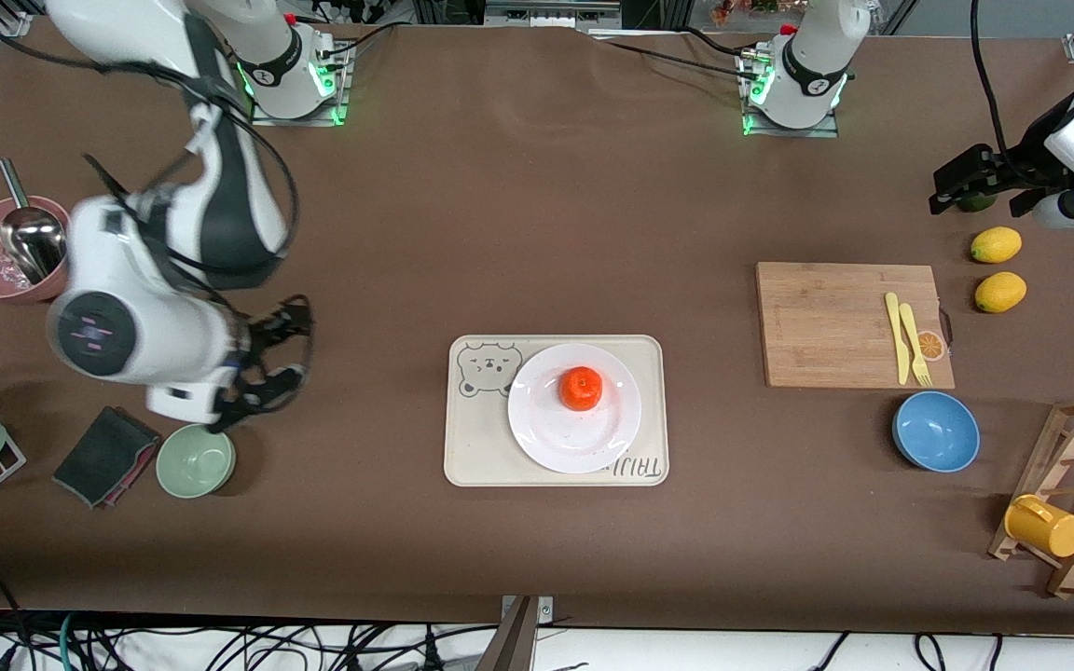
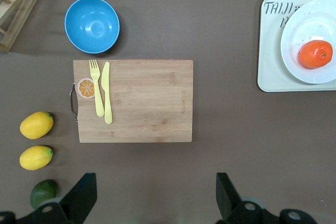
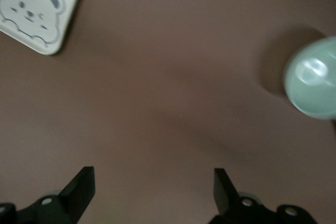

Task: Place orange and plate with both arms

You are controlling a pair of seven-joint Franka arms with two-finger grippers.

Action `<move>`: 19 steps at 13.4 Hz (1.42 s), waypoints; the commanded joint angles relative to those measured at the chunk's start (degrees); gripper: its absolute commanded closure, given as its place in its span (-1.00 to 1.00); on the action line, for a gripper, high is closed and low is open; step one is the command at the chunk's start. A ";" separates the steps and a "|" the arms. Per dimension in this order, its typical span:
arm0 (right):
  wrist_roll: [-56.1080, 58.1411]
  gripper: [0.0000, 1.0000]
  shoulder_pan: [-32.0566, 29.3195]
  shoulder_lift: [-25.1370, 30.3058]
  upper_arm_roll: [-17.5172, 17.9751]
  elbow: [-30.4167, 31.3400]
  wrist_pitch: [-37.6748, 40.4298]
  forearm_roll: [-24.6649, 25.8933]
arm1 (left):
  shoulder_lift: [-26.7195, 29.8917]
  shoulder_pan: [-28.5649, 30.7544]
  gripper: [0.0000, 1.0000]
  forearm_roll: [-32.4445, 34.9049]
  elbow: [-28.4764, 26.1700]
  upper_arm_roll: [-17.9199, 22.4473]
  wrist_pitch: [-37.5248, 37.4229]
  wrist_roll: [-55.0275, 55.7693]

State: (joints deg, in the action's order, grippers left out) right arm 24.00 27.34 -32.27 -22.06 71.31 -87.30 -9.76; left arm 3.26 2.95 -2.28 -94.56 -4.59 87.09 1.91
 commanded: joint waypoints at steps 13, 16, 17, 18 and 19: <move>-18.47 -1.00 -25.93 32.88 17.43 27.13 -2.37 11.18 | -0.63 0.47 -1.00 1.22 0.96 -0.07 -1.05 -0.94; -17.67 -1.00 -26.63 32.71 17.14 25.02 -2.17 9.94 | -0.63 0.56 -1.00 1.22 0.96 0.02 -1.05 -0.94; -18.10 -1.00 -26.64 32.88 17.66 24.23 -1.65 10.37 | -0.63 0.56 -1.00 1.22 0.87 0.11 -1.05 -0.94; -18.46 -1.00 -26.55 33.23 17.67 24.14 -0.77 10.03 | -0.71 0.56 -1.00 1.22 0.96 0.11 -1.05 -0.94; -18.02 -1.00 -26.72 32.80 17.41 23.87 -0.76 9.85 | -0.71 0.56 -1.00 1.22 1.05 0.11 -0.96 -0.94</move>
State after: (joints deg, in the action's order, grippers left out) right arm 5.83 1.05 0.39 -4.96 96.34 -89.38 1.05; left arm 2.98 3.26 -2.26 -94.57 -4.41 86.93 1.91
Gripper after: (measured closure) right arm 0.000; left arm 0.000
